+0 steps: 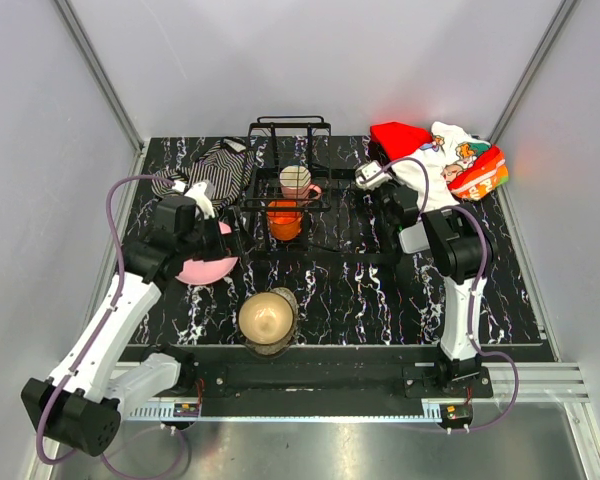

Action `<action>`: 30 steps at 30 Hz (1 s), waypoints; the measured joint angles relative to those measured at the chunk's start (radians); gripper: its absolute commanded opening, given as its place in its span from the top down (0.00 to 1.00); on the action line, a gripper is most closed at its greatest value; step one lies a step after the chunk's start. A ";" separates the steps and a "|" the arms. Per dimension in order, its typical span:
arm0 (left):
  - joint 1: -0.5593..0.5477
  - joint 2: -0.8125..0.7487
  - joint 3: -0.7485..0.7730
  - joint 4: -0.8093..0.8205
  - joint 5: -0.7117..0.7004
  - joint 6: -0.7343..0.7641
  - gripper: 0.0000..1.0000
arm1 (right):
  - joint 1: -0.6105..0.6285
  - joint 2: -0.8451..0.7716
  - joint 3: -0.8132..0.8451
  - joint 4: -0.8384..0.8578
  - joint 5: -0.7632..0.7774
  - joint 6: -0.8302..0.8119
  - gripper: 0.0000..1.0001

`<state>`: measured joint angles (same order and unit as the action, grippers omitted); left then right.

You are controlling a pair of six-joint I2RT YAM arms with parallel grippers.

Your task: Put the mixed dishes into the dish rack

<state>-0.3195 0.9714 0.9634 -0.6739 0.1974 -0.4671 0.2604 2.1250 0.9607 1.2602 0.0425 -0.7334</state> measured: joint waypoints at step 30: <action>0.026 0.020 -0.006 0.040 0.037 0.005 0.01 | -0.006 0.038 -0.037 0.082 -0.074 -0.161 1.00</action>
<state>-0.2939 0.9913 0.9577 -0.6338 0.2340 -0.4622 0.2546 2.1632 0.9234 1.3418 -0.0315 -0.8948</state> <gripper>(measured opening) 0.987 0.022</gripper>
